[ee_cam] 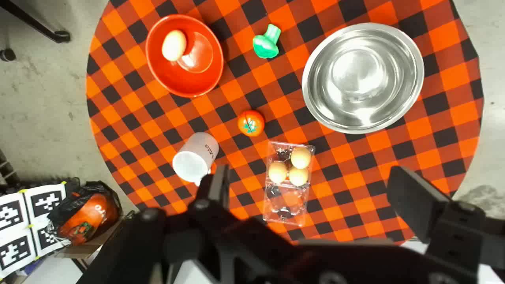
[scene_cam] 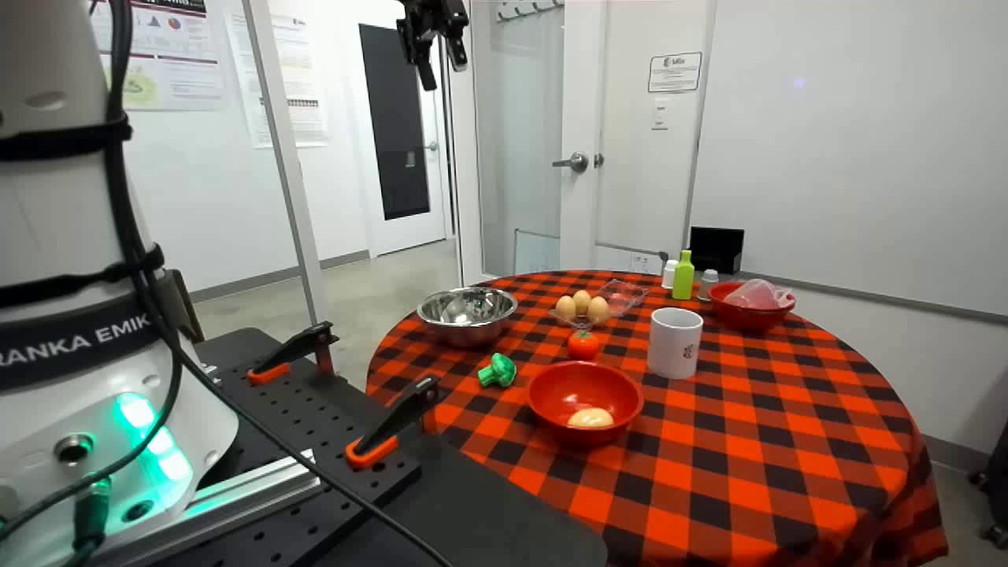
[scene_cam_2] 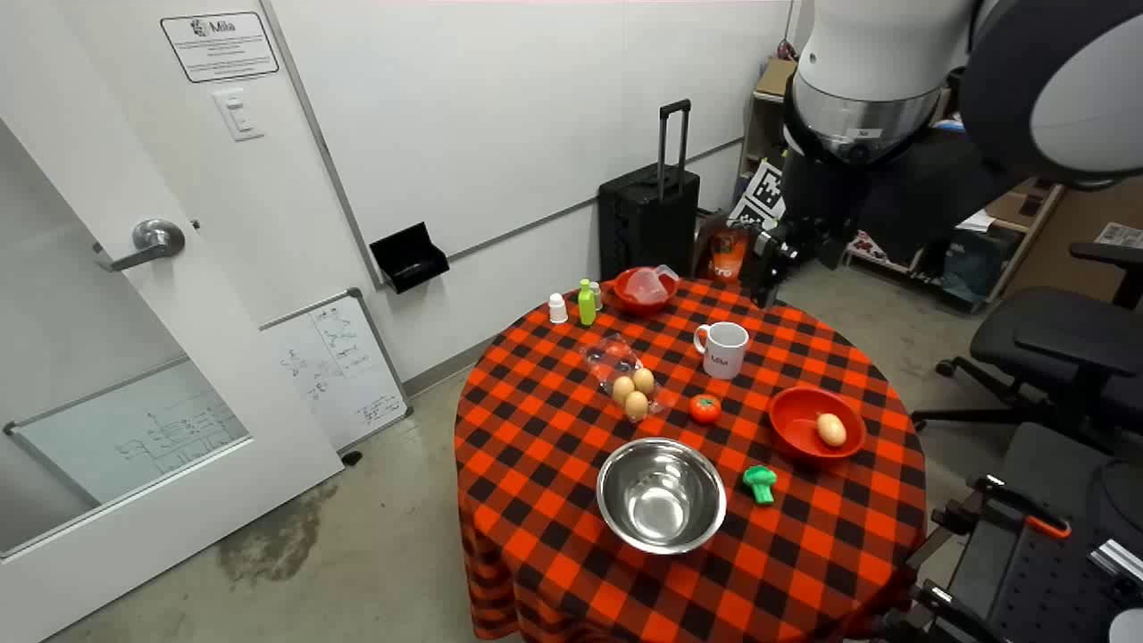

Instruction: Take the yellow object from the orange bowl and place it on the table

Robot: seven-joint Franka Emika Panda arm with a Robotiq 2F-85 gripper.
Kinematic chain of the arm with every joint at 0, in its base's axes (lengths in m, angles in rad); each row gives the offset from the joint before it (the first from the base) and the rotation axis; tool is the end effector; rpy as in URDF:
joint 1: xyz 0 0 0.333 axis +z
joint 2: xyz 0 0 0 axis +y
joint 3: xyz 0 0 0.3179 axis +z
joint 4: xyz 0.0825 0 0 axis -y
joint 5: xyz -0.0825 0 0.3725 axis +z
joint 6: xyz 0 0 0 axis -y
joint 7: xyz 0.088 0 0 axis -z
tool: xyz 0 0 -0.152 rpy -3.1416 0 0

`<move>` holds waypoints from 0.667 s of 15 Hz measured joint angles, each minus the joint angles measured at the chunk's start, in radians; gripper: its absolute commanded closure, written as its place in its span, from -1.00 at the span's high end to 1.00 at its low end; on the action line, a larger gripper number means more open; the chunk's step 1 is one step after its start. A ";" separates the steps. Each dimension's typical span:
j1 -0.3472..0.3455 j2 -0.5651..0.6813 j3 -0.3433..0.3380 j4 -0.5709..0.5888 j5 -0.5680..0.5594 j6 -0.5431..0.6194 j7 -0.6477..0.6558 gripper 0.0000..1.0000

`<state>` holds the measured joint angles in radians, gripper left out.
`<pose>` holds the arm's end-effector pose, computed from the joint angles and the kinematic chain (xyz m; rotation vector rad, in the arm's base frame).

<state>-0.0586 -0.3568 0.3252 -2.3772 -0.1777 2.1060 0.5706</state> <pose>0.4283 0.1029 0.4230 2.8918 -0.3390 0.2411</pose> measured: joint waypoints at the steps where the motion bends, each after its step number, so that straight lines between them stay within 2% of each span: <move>1: 0.000 0.000 0.000 0.000 0.000 0.000 0.000 1.00; 5: 0.016 0.001 -0.035 -0.009 0.000 0.000 0.000 1.00; 10: 0.006 0.032 -0.128 -0.063 0.003 0.039 0.000 1.00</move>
<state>-0.0530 -0.3244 0.1971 -2.4406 -0.1748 2.1450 0.5707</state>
